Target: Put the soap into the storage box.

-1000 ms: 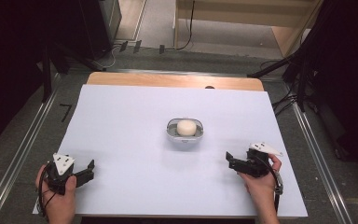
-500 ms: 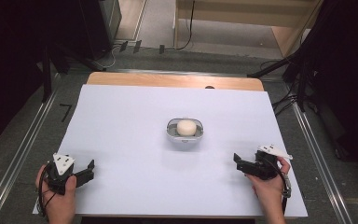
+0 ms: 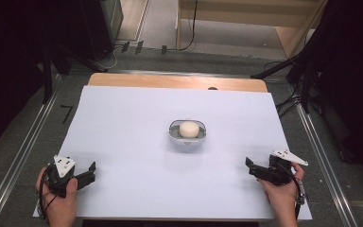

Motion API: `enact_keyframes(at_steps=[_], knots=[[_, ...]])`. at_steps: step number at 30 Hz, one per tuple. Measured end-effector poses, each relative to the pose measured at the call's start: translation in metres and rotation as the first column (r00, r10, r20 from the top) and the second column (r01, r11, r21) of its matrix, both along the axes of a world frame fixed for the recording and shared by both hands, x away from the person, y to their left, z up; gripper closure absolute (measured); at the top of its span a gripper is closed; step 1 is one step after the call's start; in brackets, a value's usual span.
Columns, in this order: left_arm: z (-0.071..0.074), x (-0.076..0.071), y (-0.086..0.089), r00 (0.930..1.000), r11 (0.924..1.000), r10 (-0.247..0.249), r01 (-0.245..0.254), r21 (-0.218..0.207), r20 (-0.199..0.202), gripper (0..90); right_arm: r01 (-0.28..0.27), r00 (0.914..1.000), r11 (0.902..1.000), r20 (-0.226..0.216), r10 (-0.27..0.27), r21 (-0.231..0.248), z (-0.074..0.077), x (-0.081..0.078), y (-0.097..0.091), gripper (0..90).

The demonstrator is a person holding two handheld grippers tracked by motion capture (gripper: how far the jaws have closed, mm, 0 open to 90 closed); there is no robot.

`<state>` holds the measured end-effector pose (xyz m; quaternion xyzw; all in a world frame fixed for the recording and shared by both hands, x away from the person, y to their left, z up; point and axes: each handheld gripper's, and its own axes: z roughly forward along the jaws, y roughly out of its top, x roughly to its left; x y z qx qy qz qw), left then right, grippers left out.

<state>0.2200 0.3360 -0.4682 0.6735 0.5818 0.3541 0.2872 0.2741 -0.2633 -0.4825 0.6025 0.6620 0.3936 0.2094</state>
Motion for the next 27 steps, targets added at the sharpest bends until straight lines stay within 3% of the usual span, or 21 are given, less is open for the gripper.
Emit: enact_keyframes(at_steps=[27], knots=[[0.000,0.000,0.000,1.0000,1.0000,0.002,-0.002,0.000,0.000,14.4,0.077,0.9970,0.9969,0.011,-0.077,-0.016,-0.005,-0.024,-0.049,3.5]])
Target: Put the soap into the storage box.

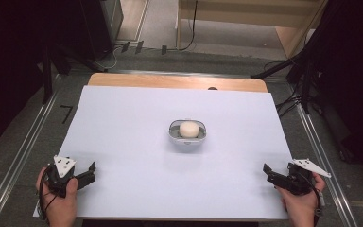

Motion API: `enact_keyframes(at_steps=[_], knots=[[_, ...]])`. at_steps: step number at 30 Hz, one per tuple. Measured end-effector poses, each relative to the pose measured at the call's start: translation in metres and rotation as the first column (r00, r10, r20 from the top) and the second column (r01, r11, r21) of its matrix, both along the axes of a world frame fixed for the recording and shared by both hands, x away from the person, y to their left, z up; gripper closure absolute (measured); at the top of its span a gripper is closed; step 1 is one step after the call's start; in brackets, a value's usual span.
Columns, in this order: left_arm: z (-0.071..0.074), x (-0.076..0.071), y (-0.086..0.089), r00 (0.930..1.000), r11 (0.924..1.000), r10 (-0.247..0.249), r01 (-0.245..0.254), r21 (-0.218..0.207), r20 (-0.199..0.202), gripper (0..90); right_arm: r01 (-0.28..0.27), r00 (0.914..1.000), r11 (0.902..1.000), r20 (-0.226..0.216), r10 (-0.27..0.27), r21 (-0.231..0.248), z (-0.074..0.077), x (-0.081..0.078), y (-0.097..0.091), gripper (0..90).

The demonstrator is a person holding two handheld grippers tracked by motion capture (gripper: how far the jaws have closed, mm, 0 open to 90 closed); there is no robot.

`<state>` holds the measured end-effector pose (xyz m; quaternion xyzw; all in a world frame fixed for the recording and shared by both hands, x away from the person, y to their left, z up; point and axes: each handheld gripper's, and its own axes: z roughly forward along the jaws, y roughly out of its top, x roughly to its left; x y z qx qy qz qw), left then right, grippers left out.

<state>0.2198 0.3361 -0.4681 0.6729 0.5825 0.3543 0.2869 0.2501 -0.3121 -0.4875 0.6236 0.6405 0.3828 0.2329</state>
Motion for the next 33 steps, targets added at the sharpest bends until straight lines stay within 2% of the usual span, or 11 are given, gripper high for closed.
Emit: enact_keyframes(at_steps=[19,33], knots=[[0.000,0.000,0.000,1.0000,1.0000,0.000,0.000,0.000,0.000,14.4,0.034,0.9993,0.9994,0.018,-0.034,0.007,-0.002,-0.017,-0.023,2.8],[0.000,0.000,0.000,1.0000,1.0000,0.001,-0.001,0.001,0.000,14.4,0.030,0.9989,0.9992,0.036,-0.031,0.025,-0.004,-0.027,-0.029,0.0]])
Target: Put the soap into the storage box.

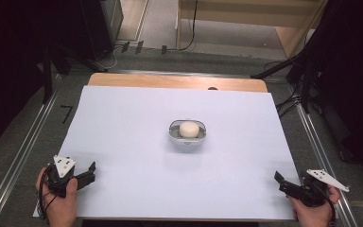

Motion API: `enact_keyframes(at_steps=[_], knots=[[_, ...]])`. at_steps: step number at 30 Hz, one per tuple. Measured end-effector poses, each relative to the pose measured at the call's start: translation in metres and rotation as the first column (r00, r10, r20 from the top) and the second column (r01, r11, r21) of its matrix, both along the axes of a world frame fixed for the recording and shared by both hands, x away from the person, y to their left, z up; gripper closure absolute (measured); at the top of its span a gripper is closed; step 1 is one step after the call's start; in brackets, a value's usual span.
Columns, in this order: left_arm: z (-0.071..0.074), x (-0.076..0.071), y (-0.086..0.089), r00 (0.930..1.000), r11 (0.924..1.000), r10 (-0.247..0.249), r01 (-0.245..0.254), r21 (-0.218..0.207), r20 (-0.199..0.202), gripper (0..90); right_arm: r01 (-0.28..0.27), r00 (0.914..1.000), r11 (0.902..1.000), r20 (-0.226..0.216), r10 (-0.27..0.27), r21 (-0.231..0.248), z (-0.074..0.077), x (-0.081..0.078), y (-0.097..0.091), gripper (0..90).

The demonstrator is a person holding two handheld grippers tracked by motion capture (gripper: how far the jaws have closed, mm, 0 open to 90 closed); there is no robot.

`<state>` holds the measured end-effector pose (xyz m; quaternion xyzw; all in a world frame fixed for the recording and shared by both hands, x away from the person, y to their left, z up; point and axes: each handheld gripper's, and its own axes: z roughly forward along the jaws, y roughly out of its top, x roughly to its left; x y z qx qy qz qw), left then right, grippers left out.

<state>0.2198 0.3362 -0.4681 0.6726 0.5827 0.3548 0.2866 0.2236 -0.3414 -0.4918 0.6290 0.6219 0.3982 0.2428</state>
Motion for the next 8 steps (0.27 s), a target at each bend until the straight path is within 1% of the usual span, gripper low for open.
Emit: enact_keyframes(at_steps=[2,3,5,8], knots=[[0.0000,0.0000,0.0000,1.0000,1.0000,0.000,0.000,0.001,0.000,14.4,0.002,1.0000,1.0000,-0.001,-0.002,0.004,-0.0002,-0.0002,-0.0008,0.0],[-0.0001,0.0001,-0.0002,1.0000,1.0000,0.000,0.000,0.000,0.000,14.4,0.007,1.0000,0.9998,0.002,-0.007,0.019,-0.0006,-0.0010,-0.0018,0.0],[-0.0001,0.0001,-0.0003,1.0000,1.0000,0.000,0.000,0.001,-0.001,14.4,0.017,0.9999,0.9994,0.001,-0.017,0.029,-0.0011,-0.0011,-0.0025,0.0],[-0.0001,0.0002,-0.0003,1.0000,1.0000,0.001,-0.001,0.001,-0.002,14.4,0.023,0.9997,0.9995,-0.007,-0.022,0.024,-0.0016,-0.0002,-0.0026,0.0]])
